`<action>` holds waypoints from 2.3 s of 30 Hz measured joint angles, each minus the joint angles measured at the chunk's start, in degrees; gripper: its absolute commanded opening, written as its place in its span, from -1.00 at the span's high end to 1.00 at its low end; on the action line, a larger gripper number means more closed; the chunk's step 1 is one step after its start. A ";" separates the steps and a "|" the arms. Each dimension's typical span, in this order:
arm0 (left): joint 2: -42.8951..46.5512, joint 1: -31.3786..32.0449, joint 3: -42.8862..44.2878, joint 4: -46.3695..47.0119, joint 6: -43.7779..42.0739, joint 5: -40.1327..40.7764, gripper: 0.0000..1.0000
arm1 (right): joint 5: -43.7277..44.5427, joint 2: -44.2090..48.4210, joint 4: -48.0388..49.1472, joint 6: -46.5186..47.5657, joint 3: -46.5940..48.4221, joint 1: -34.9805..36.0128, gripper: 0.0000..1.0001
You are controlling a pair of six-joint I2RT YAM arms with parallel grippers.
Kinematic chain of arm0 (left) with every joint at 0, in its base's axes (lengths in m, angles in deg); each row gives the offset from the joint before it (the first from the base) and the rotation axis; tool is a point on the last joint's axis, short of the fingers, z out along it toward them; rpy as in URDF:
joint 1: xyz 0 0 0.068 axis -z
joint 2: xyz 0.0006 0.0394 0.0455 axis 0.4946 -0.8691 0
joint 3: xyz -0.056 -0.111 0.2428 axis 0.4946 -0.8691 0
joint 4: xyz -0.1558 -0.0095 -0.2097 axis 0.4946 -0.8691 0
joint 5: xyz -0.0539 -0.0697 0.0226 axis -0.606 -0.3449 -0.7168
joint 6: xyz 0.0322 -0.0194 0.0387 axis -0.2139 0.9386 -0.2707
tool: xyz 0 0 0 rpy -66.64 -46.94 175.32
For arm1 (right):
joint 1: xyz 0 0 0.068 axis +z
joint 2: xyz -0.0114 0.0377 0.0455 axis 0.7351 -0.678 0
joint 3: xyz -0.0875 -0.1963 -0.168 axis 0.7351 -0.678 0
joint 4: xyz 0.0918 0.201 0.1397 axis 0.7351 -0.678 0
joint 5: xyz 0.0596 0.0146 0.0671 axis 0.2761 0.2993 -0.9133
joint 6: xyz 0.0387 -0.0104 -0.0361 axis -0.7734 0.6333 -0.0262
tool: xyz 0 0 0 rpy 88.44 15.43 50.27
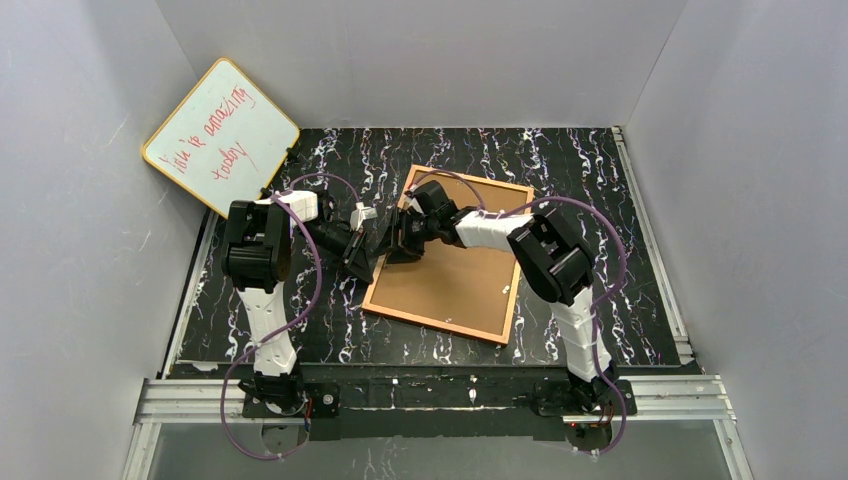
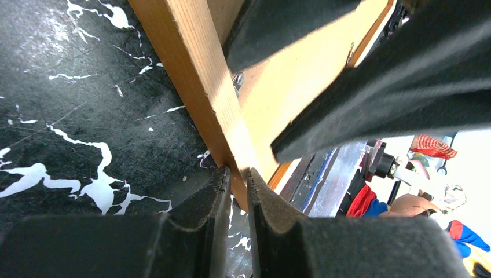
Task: Put the photo into the frame
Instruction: Install the photo frame at the center of the board.
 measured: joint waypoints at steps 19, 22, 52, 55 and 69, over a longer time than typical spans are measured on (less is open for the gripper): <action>-10.95 0.35 26.36 6.75 11.23 1.40 0.18 | 3.28 1.01 -5.95 6.16 6.60 -16.39 -0.37; -15.91 0.26 30.97 7.76 14.47 -0.90 0.21 | 3.41 -1.29 -6.14 6.67 10.49 -16.81 -0.34; -18.34 1.81 30.84 9.11 16.15 -5.05 0.59 | -0.94 -17.16 -4.52 2.45 27.91 -16.35 -0.18; -17.84 1.79 30.16 9.40 15.82 -4.98 0.60 | -0.94 -18.14 -4.39 2.21 29.35 -15.80 -0.17; -17.66 1.99 29.79 8.74 15.06 -5.14 0.62 | -0.85 -18.71 -3.93 0.46 30.01 -14.78 -0.15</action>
